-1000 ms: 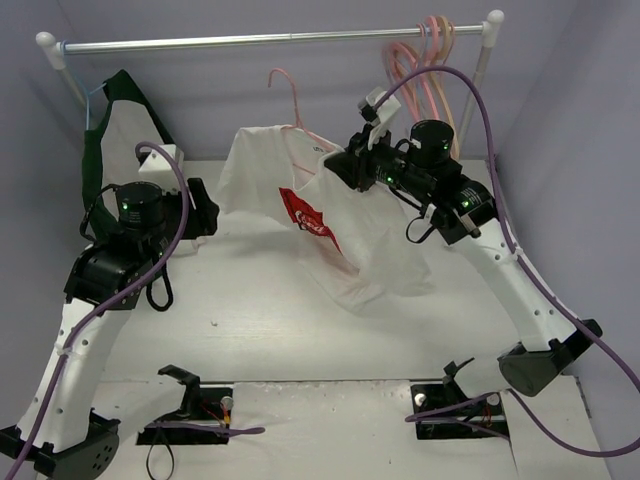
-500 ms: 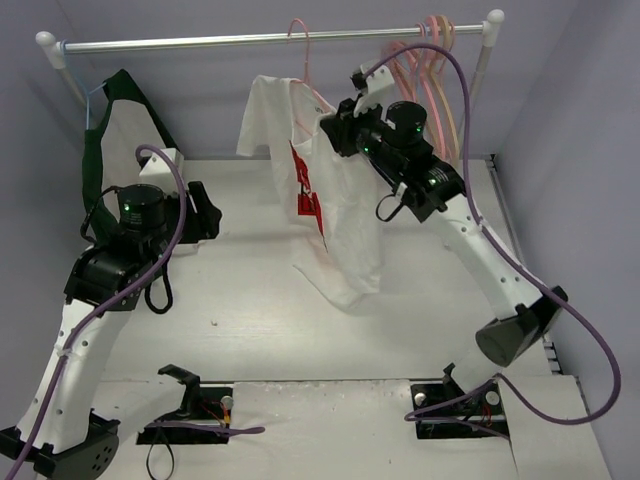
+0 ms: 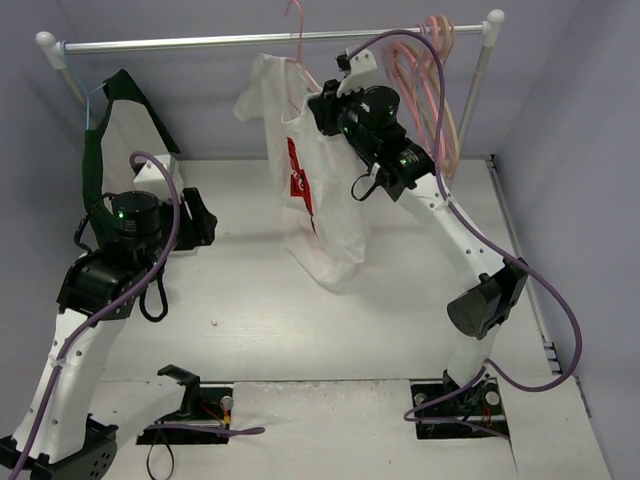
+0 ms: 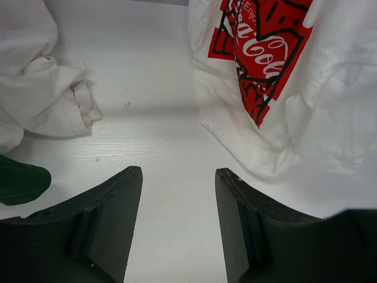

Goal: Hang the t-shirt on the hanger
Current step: Place the hanger at the clothesline.

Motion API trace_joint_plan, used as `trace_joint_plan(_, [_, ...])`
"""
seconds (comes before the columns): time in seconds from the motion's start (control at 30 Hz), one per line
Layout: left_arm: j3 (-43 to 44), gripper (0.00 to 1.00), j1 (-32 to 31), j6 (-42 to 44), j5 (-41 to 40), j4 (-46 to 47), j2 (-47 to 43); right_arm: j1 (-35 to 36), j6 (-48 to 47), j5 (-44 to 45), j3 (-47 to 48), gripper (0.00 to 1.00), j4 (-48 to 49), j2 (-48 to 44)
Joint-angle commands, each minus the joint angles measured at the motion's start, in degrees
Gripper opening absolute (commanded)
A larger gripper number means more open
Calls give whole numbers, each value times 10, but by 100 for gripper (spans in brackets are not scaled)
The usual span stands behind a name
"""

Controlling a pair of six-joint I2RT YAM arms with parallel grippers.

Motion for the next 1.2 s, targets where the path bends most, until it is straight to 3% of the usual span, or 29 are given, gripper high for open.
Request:
trace_joint_plan(0.0, [11,52,2,1,-7,12,-7,5,18,-9,41,0,133,-18])
trace_joint_plan(0.63, [-5,52,2,0,0,6,-14,27,59,-37,-20,1,207,26])
trace_joint_plan(0.73, [-9,52,2,-1,2,9,-15,27,57,-35,-53,12,218,14])
trace_joint_plan(0.87, [-14,52,2,-3,8,14,-15,27,42,-24,-101,37,223,-11])
trace_joint_plan(1.0, [-21,52,2,-4,13,21,-16,23,24,-10,-160,49,226,-51])
trace_joint_plan(1.17, [-27,52,2,-4,13,21,-17,2,-4,20,-245,55,201,-126])
